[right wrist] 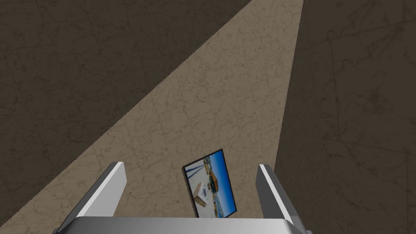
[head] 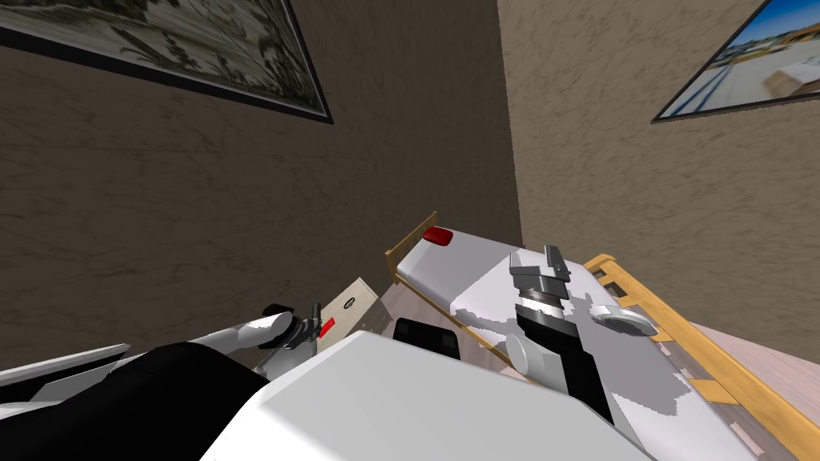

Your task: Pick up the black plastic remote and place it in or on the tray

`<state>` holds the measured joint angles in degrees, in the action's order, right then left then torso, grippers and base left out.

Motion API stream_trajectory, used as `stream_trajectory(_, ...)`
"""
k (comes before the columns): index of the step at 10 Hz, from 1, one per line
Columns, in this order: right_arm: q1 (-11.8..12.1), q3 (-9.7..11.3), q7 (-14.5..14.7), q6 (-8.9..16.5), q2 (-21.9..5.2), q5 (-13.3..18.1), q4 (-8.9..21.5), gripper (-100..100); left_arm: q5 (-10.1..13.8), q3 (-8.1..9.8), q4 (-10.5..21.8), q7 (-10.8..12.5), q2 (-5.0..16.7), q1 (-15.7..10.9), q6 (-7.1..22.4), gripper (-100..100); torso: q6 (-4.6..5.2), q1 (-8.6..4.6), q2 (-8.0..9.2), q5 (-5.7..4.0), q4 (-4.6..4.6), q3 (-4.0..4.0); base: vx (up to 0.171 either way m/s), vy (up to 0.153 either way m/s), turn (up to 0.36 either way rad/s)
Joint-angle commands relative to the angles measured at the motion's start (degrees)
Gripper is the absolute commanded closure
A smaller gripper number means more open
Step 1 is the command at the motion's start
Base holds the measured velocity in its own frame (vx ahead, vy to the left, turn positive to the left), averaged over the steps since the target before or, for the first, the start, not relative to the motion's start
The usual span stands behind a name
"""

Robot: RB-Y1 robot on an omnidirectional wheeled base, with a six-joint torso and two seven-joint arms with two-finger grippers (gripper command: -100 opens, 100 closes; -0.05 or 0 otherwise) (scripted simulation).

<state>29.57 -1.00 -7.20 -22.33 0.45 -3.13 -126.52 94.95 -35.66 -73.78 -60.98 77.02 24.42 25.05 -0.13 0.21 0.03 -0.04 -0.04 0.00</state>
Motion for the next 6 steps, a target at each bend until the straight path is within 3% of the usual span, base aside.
stream_trajectory(1,0.0,0.0,0.0,0.0,0.0,0.0,0.0,0,1.6,-0.73,-1.6,0.8,2.1,1.5,0.0,100,0.00,0.00,0.00,0.00,0.00,0.00,-0.018,0.091,0.022)
stream_trajectory(6,0.0,0.0,0.0,0.0,0.0,0.0,0.0,0,7.0,-3.10,-4.7,1.8,7.5,4.8,0.8,100,-0.14,0.04,0.00,-0.01,-0.05,-0.03,-0.022,0.098,0.022)
